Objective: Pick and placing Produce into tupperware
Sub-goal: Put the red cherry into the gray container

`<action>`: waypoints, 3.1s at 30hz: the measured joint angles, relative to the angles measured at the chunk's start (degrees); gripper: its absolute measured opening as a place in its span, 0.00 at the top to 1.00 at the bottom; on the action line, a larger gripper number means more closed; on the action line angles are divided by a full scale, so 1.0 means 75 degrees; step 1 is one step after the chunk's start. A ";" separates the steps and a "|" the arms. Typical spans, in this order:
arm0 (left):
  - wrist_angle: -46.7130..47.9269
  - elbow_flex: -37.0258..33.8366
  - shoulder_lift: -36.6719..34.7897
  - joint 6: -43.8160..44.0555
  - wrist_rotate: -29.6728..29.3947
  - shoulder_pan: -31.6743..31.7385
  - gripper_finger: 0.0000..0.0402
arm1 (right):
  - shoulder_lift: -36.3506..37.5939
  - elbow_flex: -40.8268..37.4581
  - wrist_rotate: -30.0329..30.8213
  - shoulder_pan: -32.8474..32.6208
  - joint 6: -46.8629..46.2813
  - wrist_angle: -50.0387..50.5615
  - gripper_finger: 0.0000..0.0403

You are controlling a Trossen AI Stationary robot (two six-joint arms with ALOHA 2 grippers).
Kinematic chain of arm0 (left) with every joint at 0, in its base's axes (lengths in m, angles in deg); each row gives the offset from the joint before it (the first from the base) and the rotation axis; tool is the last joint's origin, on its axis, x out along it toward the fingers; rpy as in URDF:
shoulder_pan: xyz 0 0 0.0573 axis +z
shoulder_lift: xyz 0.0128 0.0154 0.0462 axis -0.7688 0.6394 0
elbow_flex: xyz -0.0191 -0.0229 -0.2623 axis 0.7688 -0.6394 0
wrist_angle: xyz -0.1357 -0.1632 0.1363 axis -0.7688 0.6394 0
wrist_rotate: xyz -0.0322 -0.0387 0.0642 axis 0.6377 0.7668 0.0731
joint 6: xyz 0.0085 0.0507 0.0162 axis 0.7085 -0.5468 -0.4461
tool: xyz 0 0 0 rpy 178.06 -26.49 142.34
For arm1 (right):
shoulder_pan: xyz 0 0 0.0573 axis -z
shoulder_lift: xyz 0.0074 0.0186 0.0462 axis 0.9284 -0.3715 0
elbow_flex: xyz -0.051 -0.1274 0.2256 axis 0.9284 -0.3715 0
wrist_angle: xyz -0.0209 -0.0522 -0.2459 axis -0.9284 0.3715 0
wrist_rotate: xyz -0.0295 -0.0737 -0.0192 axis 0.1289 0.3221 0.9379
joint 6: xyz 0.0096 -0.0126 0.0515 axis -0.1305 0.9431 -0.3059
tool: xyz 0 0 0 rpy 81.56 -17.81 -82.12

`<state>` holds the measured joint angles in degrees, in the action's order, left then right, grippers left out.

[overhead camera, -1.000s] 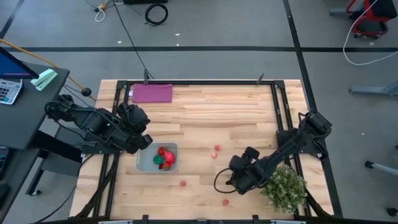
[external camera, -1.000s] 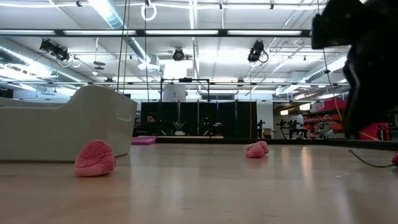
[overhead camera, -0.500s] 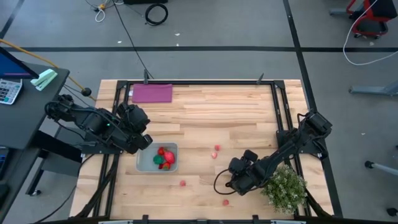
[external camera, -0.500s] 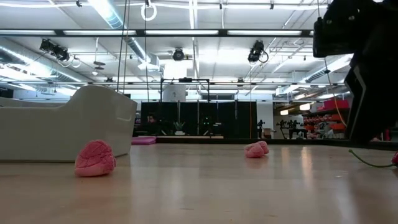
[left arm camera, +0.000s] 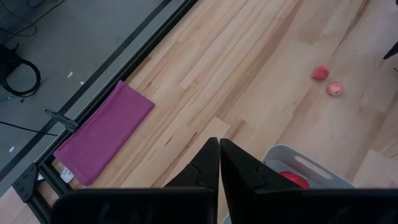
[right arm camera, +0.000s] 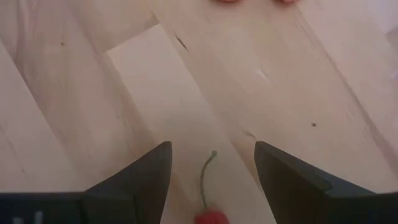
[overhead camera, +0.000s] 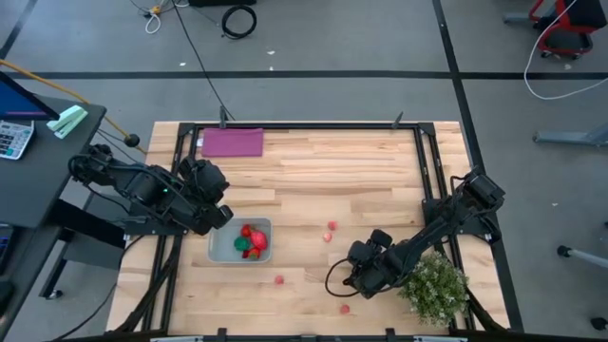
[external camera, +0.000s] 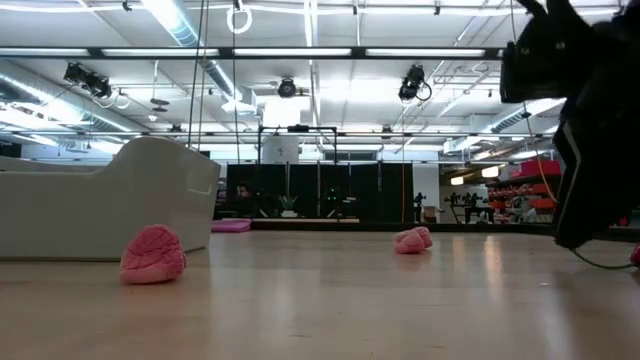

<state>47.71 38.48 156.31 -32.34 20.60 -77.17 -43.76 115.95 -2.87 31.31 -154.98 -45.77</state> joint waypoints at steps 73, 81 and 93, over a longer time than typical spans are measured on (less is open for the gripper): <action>0.0003 0.0000 -0.0002 -0.0022 0.0000 -0.0003 0.94 | -0.0781 0.1071 -0.0862 0.2916 0.7006 -1.1084 1.00; 0.0047 -0.0003 0.0000 -0.0032 0.0000 -0.0002 0.98 | -0.3045 0.4140 -0.1210 0.2920 0.7723 -0.9130 1.00; 0.0157 -0.0003 -0.0003 -0.0026 0.0000 -0.0002 0.94 | -0.4832 0.6176 -0.1335 0.3220 0.7644 -0.7462 1.00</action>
<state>48.89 38.46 156.29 -32.54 20.60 -77.19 -80.01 162.27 -12.89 55.46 -97.65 -101.74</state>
